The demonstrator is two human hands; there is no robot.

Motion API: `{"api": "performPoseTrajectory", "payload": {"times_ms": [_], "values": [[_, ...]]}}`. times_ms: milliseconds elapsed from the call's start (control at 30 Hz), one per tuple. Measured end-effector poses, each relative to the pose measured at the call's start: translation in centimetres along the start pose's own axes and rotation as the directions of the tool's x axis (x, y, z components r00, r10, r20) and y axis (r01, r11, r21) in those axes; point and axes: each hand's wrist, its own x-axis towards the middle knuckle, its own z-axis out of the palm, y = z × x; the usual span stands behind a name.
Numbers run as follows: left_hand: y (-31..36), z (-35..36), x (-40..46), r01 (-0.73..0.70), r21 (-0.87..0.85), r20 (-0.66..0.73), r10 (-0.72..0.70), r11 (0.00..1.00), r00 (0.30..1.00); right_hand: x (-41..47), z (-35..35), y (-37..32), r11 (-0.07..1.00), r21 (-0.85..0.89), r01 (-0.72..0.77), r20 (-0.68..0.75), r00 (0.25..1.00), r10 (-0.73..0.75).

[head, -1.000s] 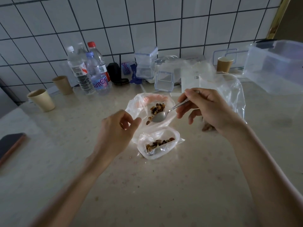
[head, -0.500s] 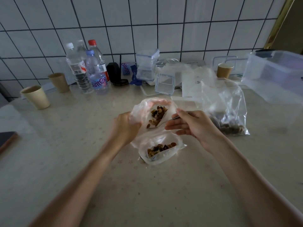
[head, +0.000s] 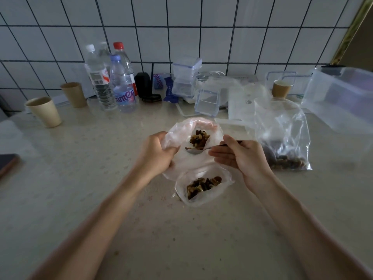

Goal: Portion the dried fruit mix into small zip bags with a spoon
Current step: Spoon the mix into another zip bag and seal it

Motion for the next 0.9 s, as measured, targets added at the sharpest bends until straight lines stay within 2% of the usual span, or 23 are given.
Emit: {"api": "performPoseTrajectory", "payload": {"times_ms": [167,500,600,700,800,900], "values": [[0.3,-0.1,-0.4,0.03,-0.006,0.004,-0.03,1.0,1.0,0.3,-0.1,0.3,0.987,-0.114,0.115,-0.082,0.989,-0.125],[0.4,-0.1,-0.8,0.096,-0.006,0.063,-0.095,0.995,0.993,1.3,0.5,1.6,0.86,-0.398,0.318,-0.018,0.935,-0.354],[0.4,-0.3,-0.8,0.106,0.018,0.066,-0.107,0.994,0.992,1.4,0.7,1.5,0.901,-0.348,0.257,-0.043,0.956,-0.289],[0.3,-0.6,-0.7,0.085,0.048,0.038,-0.086,0.995,0.996,1.2,0.6,0.9,0.988,-0.132,0.085,-0.097,0.99,-0.098],[0.1,-0.9,-0.6,0.045,0.079,0.024,-0.047,0.996,0.999,0.9,0.2,0.3,1.0,-0.005,-0.025,-0.091,0.996,0.024],[-0.3,-1.1,-0.3,-0.016,0.151,0.008,0.015,0.988,1.0,0.5,-0.1,-0.2,0.997,0.05,-0.061,-0.064,0.996,0.064]]}}
